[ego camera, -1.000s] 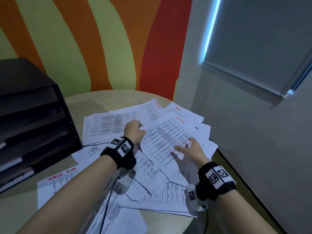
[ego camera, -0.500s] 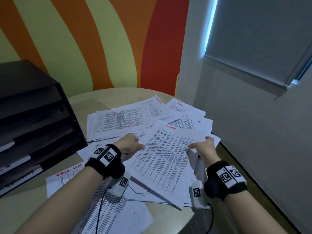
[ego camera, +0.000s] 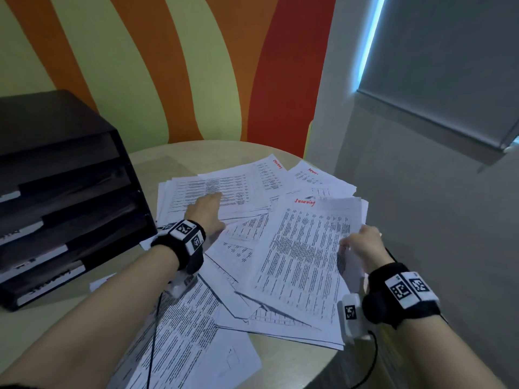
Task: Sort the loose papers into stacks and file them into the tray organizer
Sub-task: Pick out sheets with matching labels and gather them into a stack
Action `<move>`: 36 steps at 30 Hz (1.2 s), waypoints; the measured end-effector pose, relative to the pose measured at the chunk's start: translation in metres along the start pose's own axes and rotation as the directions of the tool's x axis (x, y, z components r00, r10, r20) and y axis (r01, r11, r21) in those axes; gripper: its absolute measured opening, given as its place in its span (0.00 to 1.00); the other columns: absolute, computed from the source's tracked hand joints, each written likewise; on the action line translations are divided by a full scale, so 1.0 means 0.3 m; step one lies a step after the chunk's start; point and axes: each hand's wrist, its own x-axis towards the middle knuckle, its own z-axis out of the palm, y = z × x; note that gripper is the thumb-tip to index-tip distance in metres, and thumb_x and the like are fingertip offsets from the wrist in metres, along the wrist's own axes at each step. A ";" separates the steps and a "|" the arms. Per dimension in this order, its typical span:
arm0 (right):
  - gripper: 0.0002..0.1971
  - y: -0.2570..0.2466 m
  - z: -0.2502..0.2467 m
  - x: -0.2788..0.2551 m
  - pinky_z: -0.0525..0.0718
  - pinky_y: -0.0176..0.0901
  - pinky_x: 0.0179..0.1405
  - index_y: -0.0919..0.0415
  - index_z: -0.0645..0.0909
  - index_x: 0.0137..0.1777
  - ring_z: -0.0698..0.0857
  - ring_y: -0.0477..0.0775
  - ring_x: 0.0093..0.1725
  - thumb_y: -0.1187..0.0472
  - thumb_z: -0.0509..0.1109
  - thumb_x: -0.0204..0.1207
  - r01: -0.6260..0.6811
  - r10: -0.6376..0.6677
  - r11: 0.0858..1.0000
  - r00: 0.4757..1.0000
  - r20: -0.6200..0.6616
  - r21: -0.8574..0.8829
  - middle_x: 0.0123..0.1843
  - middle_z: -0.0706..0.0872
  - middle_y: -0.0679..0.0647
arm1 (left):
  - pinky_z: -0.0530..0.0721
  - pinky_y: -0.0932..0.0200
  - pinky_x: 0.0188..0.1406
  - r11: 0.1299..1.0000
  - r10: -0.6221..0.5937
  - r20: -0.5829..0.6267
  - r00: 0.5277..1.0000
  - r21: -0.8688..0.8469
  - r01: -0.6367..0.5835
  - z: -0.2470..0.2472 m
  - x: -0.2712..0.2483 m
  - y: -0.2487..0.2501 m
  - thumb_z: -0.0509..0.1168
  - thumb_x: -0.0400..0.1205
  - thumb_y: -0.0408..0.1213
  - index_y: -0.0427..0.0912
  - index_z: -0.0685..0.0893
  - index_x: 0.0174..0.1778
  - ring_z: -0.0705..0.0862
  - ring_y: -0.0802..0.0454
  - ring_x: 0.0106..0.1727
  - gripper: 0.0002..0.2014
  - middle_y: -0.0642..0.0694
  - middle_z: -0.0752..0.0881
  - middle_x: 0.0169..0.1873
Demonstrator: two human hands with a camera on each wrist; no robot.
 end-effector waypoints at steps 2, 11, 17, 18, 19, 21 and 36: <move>0.09 0.002 0.027 0.006 0.80 0.42 0.31 0.75 0.81 0.45 0.82 0.61 0.36 0.84 0.63 0.72 -0.022 0.026 0.998 0.998 0.058 -0.065 0.42 0.84 0.65 | 0.74 0.41 0.72 0.994 0.011 0.069 0.998 0.104 -0.018 0.005 0.033 -0.015 0.72 0.77 0.41 0.43 0.59 0.83 0.68 0.41 0.78 0.41 0.42 0.68 0.79; 0.13 0.026 0.041 0.058 0.76 0.39 0.23 0.82 0.79 0.59 0.82 0.58 0.32 0.82 0.64 0.75 -0.099 0.120 0.971 0.989 0.085 -0.218 0.57 0.86 0.75 | 0.86 0.49 0.42 0.930 0.110 0.127 0.986 0.337 -0.147 -0.007 0.059 0.005 0.64 0.78 0.26 0.38 0.82 0.49 0.85 0.42 0.45 0.07 0.43 0.84 0.42; 0.09 0.021 0.070 0.105 0.83 0.58 0.57 0.77 0.80 0.52 0.84 0.71 0.57 0.82 0.67 0.73 -0.131 0.146 0.962 0.988 0.043 -0.239 0.55 0.86 0.73 | 0.85 0.52 0.38 0.867 0.204 0.154 0.967 0.431 -0.251 -0.057 -0.008 0.122 0.68 0.77 0.29 0.39 0.80 0.42 0.82 0.46 0.38 0.03 0.45 0.81 0.37; 0.09 0.024 0.070 0.112 0.82 0.54 0.53 0.76 0.80 0.52 0.84 0.70 0.56 0.82 0.67 0.73 -0.135 0.150 0.961 0.988 0.044 -0.240 0.54 0.86 0.72 | 0.86 0.52 0.39 0.861 0.231 0.179 0.956 0.419 -0.287 -0.065 -0.024 0.153 0.68 0.77 0.29 0.37 0.80 0.42 0.82 0.46 0.38 0.02 0.45 0.81 0.36; 0.09 0.022 0.067 0.112 0.80 0.52 0.50 0.76 0.80 0.52 0.84 0.68 0.54 0.81 0.67 0.73 -0.138 0.155 0.960 0.987 0.048 -0.245 0.53 0.85 0.71 | 0.85 0.52 0.37 0.859 0.256 0.206 0.944 0.400 -0.320 -0.071 -0.039 0.187 0.67 0.78 0.30 0.36 0.80 0.41 0.81 0.45 0.37 0.02 0.45 0.80 0.35; 0.08 0.024 0.064 0.115 0.78 0.49 0.47 0.76 0.80 0.50 0.83 0.65 0.49 0.82 0.65 0.74 -0.139 0.157 0.959 0.986 0.052 -0.249 0.50 0.85 0.69 | 0.79 0.55 0.33 0.874 0.292 0.253 0.922 0.321 -0.365 -0.067 -0.058 0.246 0.66 0.80 0.31 0.35 0.77 0.40 0.79 0.45 0.37 0.05 0.45 0.78 0.34; 0.09 0.031 0.067 0.110 0.84 0.58 0.51 0.71 0.80 0.38 0.84 0.66 0.45 0.82 0.63 0.73 -0.113 0.124 0.965 0.992 0.033 -0.239 0.44 0.85 0.68 | 0.72 0.43 0.74 0.993 -0.068 0.236 0.969 -0.080 0.089 0.039 0.201 -0.056 0.74 0.65 0.69 0.35 0.59 0.82 0.69 0.38 0.77 0.59 0.35 0.67 0.78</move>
